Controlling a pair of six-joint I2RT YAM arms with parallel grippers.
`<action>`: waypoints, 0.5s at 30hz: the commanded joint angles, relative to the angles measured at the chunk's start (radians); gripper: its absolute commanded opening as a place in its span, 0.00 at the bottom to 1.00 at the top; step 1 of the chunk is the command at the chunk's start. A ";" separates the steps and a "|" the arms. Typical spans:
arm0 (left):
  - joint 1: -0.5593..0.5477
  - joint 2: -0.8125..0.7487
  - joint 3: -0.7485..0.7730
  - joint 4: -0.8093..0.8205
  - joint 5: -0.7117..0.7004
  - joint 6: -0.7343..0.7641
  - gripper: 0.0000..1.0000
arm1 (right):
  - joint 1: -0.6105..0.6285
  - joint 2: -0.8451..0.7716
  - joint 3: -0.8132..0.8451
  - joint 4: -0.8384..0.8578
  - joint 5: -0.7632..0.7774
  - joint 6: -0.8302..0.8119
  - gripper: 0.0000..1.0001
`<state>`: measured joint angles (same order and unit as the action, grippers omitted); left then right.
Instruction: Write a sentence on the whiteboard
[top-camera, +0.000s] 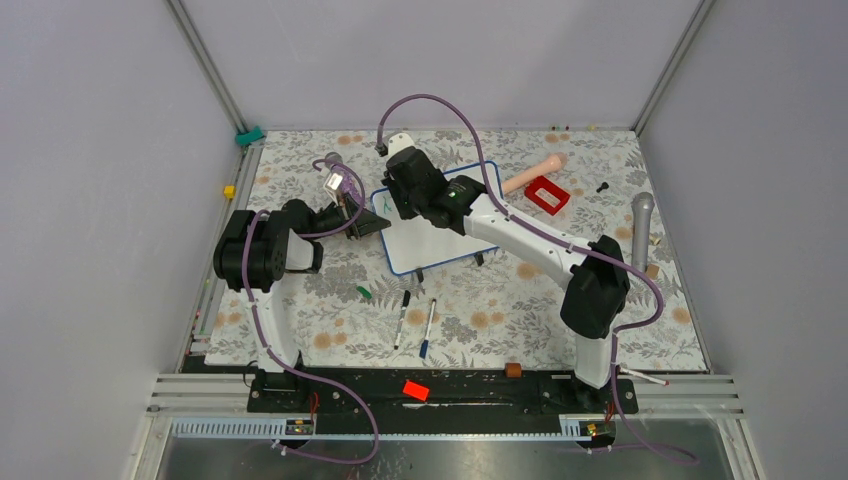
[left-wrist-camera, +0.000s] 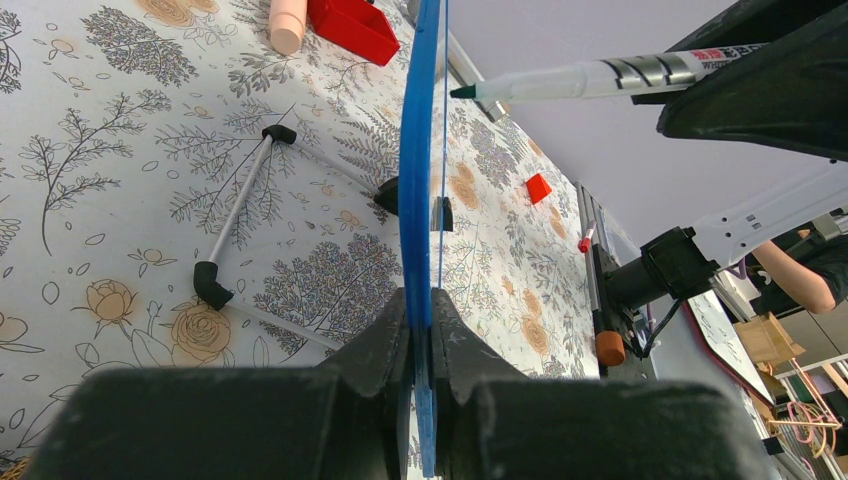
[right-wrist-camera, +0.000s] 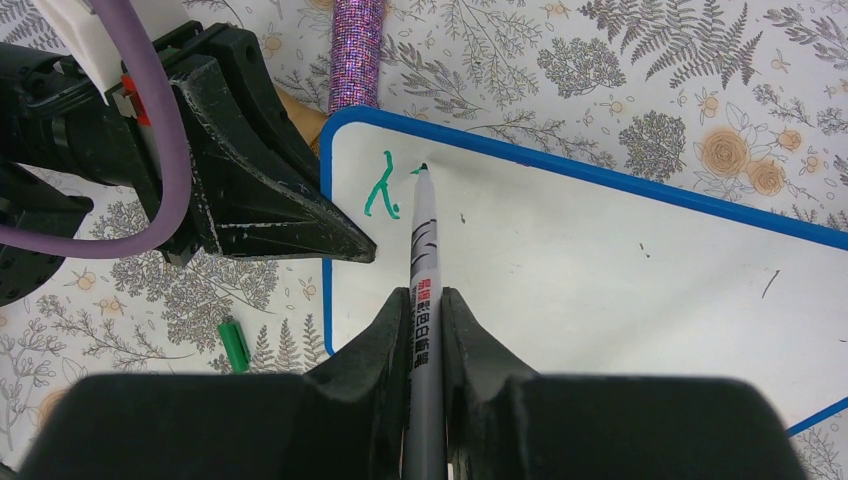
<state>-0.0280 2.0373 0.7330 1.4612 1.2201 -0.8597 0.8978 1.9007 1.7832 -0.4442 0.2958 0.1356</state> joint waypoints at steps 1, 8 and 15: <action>-0.009 -0.007 -0.018 0.011 0.061 0.108 0.00 | 0.000 0.008 0.045 -0.007 0.018 -0.005 0.00; -0.009 -0.006 -0.017 0.011 0.060 0.108 0.00 | 0.000 0.013 0.041 -0.011 0.016 -0.006 0.00; -0.009 -0.006 -0.018 0.011 0.060 0.108 0.00 | 0.000 0.020 0.038 -0.017 0.010 -0.001 0.00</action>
<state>-0.0284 2.0373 0.7330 1.4612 1.2205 -0.8597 0.8978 1.9011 1.7832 -0.4454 0.2958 0.1356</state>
